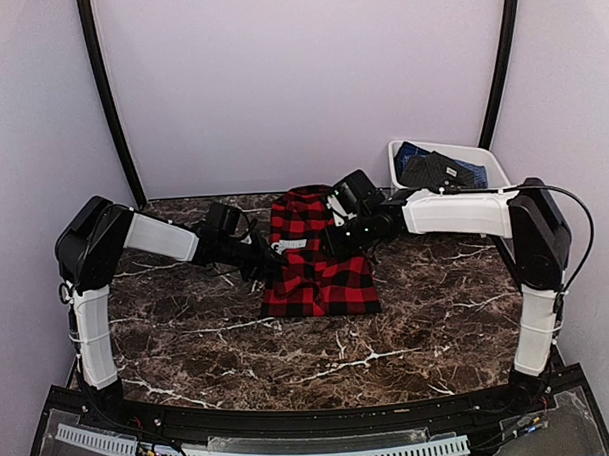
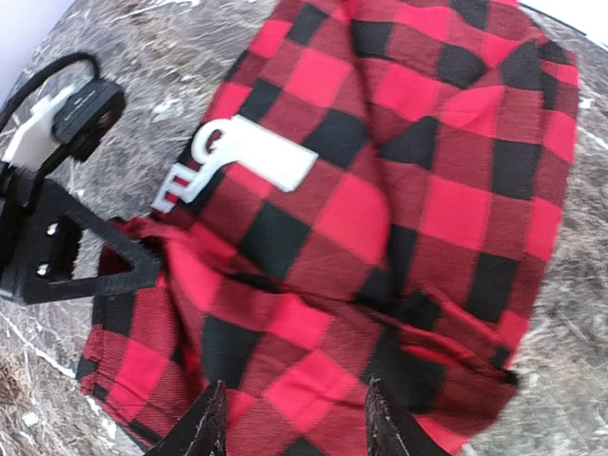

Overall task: Fold and stack the long sleeve shirts
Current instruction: Smooth out the 2/3-rectangle-folded shirt at the center of the board.

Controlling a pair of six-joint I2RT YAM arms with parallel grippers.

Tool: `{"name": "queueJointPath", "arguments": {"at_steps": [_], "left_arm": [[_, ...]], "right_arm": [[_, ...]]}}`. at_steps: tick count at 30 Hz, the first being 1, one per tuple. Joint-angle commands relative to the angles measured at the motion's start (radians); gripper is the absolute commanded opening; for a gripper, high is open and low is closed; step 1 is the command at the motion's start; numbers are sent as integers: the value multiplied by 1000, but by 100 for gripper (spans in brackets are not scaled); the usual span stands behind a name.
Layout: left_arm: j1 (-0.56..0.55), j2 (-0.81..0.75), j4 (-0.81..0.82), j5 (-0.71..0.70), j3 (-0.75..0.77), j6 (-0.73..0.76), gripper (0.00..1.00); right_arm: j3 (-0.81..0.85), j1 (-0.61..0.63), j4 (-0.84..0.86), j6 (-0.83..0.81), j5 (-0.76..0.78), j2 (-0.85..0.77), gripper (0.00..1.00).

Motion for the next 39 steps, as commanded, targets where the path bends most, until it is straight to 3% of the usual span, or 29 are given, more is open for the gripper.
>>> {"name": "queueJointPath", "arguments": {"at_steps": [1, 9, 14, 22, 33, 39], "left_arm": [[5, -40, 12, 22, 7, -1, 16], [5, -37, 25, 34, 6, -16, 17], [5, -37, 25, 40, 6, -19, 17], [5, -37, 23, 42, 10, -22, 17], [5, -37, 16, 39, 12, -21, 17], [6, -37, -1, 33, 21, -4, 18]], "right_arm": [[-10, 69, 13, -13, 39, 5, 46], [-175, 206, 141, -177, 167, -131, 60], [-147, 277, 110, -307, 270, -73, 62], [-101, 287, 113, -387, 341, 12, 61], [-19, 288, 150, -404, 310, 98, 46], [-44, 245, 184, -314, 243, 96, 13]]}}
